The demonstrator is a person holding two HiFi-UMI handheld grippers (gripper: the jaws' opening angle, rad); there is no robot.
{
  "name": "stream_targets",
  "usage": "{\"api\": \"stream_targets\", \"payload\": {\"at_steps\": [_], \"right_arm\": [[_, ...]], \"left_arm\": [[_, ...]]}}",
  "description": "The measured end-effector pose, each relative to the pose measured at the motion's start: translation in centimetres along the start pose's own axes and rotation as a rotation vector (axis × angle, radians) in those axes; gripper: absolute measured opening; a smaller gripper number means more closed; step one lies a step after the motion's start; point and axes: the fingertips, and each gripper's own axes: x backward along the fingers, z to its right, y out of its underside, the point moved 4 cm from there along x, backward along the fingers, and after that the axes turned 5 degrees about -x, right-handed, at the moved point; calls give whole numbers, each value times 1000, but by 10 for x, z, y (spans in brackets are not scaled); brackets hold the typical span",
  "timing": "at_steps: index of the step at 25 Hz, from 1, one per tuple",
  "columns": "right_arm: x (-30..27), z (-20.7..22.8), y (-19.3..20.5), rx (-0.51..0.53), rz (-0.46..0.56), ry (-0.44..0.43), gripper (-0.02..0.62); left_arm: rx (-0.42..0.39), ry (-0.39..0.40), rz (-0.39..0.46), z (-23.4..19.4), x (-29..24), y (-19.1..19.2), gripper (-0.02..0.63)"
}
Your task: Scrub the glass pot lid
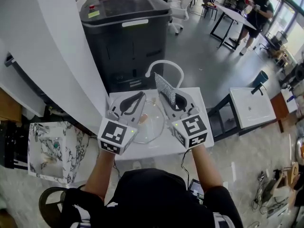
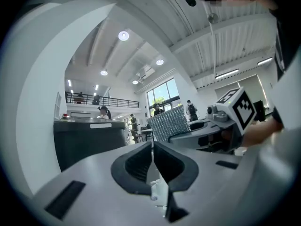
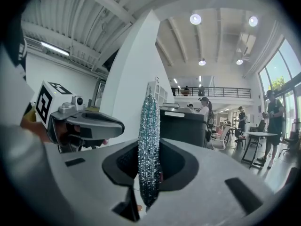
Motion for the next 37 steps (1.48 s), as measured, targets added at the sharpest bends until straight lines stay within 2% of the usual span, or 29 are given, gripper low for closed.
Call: {"api": "stream_targets", "payload": {"at_steps": [5, 12, 18, 37], "right_arm": [[11, 7, -6, -43, 59, -5, 67], [25, 11, -6, -47, 71, -45, 67], [37, 14, -6, -48, 77, -55, 67], [44, 16, -9, -43, 95, -39, 67]], "left_arm": [[-1, -39, 13, 12, 2, -12, 14], [-1, -91, 16, 25, 2, -20, 14], [-33, -119, 12, 35, 3, -26, 14], [-35, -128, 28, 38, 4, -30, 14]]}}
